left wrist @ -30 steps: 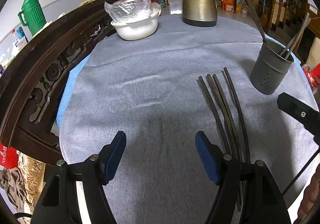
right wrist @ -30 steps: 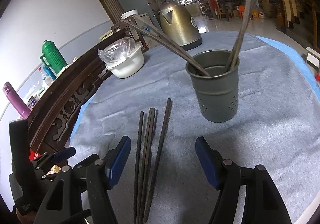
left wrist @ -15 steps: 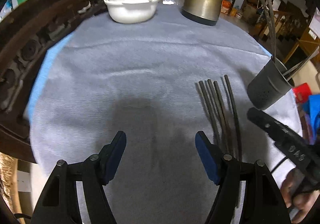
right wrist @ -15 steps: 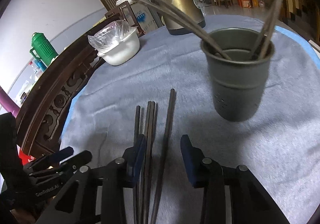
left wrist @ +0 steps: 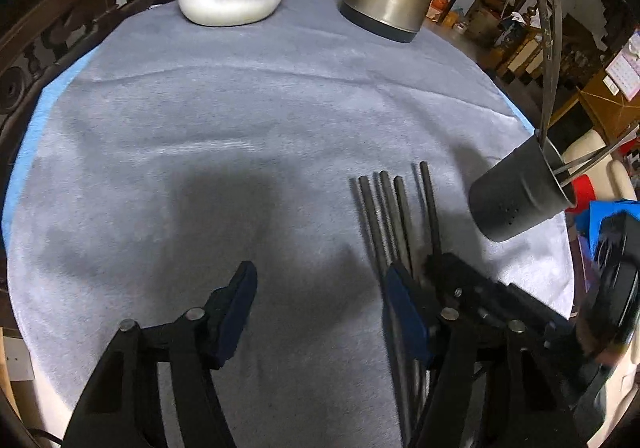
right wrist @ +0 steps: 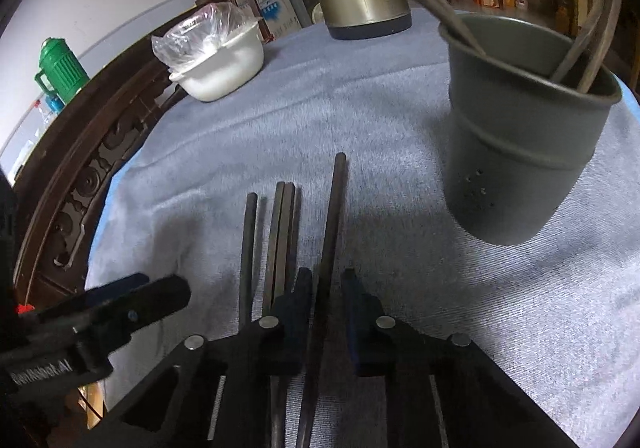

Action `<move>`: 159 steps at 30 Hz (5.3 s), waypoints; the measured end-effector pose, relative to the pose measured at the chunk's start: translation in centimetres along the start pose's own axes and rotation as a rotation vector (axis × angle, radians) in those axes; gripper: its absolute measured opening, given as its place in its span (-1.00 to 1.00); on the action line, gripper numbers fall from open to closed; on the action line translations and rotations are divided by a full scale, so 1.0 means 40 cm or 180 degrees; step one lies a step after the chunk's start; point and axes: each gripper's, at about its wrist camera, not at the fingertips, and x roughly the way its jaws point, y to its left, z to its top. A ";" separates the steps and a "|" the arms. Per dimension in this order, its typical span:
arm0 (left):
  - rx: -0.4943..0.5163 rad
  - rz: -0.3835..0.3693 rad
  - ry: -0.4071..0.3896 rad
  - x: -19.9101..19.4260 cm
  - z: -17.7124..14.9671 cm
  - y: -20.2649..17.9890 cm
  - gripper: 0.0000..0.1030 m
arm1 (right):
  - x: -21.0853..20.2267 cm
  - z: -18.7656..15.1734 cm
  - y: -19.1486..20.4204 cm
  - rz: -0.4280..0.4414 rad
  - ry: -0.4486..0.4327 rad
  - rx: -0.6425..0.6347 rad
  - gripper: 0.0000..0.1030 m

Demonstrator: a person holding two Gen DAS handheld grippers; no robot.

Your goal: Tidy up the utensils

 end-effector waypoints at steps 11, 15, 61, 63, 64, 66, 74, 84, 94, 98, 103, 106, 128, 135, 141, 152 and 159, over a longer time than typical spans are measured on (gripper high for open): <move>-0.0024 -0.0185 0.0195 0.071 0.035 -0.018 -0.15 | -0.027 -0.014 -0.022 -0.0030 -0.0009 -0.0190 -0.82; -0.0026 -0.0200 0.0220 0.083 0.041 -0.016 -0.23 | -0.050 -0.024 -0.040 -0.0005 0.0022 -0.0147 -0.83; 0.0449 -0.0321 0.0349 0.138 0.108 -0.048 -0.33 | -0.009 0.047 -0.075 -0.0221 0.0352 -0.0063 -0.78; 0.0469 -0.0295 0.0355 0.142 0.116 -0.051 -0.33 | 0.001 0.060 -0.072 -0.0236 0.0404 -0.0015 -0.77; 0.0472 -0.0298 0.0355 0.144 0.120 -0.053 -0.33 | 0.005 0.067 -0.066 -0.0264 0.0428 -0.0039 -0.77; 0.0483 -0.0303 0.0355 0.151 0.129 -0.059 -0.33 | 0.016 0.078 -0.057 -0.0303 0.0425 -0.0052 -0.77; 0.0519 -0.0394 0.0306 0.159 0.125 -0.060 -0.79 | 0.030 0.090 -0.035 -0.0410 0.0376 -0.0270 -0.85; 0.0418 -0.0465 -0.0340 -0.035 0.119 -0.058 -0.87 | -0.123 0.092 -0.030 0.0110 -0.0118 -0.0295 -0.86; 0.0613 -0.0491 -0.1119 -0.291 0.078 -0.122 -0.86 | -0.336 0.068 0.002 0.0486 -0.0843 -0.0444 -0.86; 0.0693 -0.0493 -0.1400 -0.369 0.061 -0.155 -0.86 | -0.422 0.057 -0.003 0.0597 -0.1149 -0.0498 -0.86; 0.0761 -0.0502 -0.1641 -0.437 0.050 -0.194 -0.87 | -0.494 0.052 -0.017 0.0592 -0.1457 -0.0539 -0.86; 0.0792 -0.0506 -0.1725 -0.461 0.044 -0.224 -0.87 | -0.526 0.053 -0.035 0.0583 -0.1582 -0.0505 -0.86; 0.0877 -0.0535 -0.2283 -0.530 0.144 -0.422 -0.87 | -0.682 0.201 -0.160 0.0361 -0.2434 -0.0072 -0.86; 0.0828 -0.0606 -0.2422 -0.501 0.167 -0.463 -0.87 | -0.701 0.231 -0.176 0.0058 -0.2756 0.0013 -0.86; 0.0739 -0.0626 -0.2342 -0.427 0.171 -0.469 -0.86 | -0.636 0.255 -0.195 -0.0046 -0.2574 0.0091 -0.86; 0.0761 -0.0540 -0.2065 -0.347 0.130 -0.458 -0.86 | -0.585 0.207 -0.212 -0.0028 -0.2219 0.0063 -0.86; 0.0833 -0.0476 -0.1863 -0.345 0.094 -0.448 -0.83 | -0.558 0.182 -0.223 0.0018 -0.1952 0.0109 -0.82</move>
